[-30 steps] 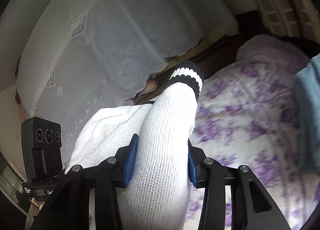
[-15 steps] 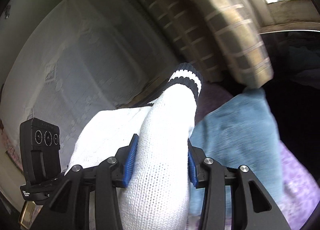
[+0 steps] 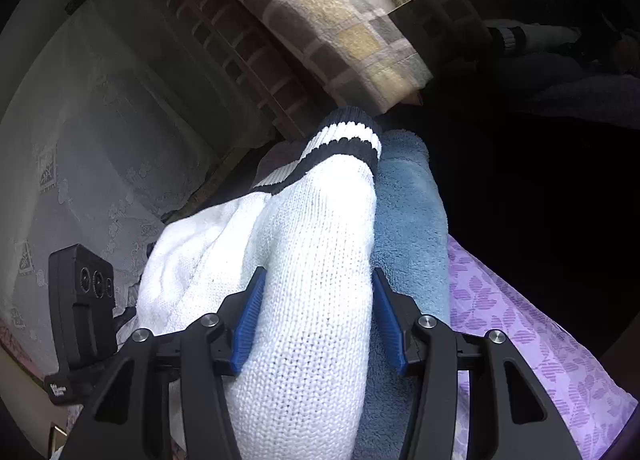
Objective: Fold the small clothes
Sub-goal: 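Carry the folded sweater with both grippers onto the blue towel stack, then open both grippers and withdraw from the stacked sweater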
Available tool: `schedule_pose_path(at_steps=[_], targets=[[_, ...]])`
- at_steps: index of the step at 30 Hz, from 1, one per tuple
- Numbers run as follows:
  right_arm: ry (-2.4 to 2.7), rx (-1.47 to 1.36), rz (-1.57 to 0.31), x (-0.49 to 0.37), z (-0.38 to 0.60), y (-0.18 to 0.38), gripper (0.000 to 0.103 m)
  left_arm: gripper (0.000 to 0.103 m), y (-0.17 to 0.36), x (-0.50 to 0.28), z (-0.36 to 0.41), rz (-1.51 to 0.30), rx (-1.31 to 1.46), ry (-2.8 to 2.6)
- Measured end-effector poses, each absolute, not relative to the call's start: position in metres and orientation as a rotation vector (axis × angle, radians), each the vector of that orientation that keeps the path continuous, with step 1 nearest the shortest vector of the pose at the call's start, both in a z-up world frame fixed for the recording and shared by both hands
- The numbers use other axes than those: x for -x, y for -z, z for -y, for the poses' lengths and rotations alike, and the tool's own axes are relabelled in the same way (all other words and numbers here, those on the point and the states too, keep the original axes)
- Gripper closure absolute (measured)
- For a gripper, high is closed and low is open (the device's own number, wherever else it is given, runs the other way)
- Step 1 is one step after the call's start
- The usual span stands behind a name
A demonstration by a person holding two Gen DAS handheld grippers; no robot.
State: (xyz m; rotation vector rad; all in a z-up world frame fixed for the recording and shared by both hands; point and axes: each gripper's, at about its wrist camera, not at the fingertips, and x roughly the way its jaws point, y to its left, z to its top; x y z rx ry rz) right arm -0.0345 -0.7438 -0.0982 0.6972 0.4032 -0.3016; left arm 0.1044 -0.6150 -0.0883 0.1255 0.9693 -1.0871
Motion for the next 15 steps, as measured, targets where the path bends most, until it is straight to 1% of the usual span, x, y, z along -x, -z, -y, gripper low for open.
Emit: schedule_pose_path(at_steps=[3, 6, 8, 9, 13, 15], targets=[[0.303, -0.684, -0.398, 0.036, 0.740, 0.093, 0.049, 0.004, 0.075, -0.094, 0.611, -0.913, -0.177, 1.023], [0.357, -0.665, -0.359, 0.051, 0.723, 0.070, 0.043, 0.004, 0.053, -0.076, 0.596, -0.823, -0.220, 0.968], [0.395, -0.615, -0.336, 0.067, 0.707, 0.054, 0.043, 0.004, 0.043, -0.061, 0.581, -0.743, -0.260, 0.927], [0.438, -0.569, -0.339, 0.074, 0.695, 0.046, 0.040, 0.004, 0.041, -0.055, 0.574, -0.722, -0.269, 0.920], [0.533, -0.457, -0.378, 0.095, 0.650, 0.035, 0.020, 0.004, 0.039, -0.031, 0.531, -0.684, -0.261, 0.876], [0.565, -0.424, -0.392, 0.107, 0.630, 0.037, 0.015, 0.004, 0.046, -0.021, 0.512, -0.679, -0.248, 0.852]])
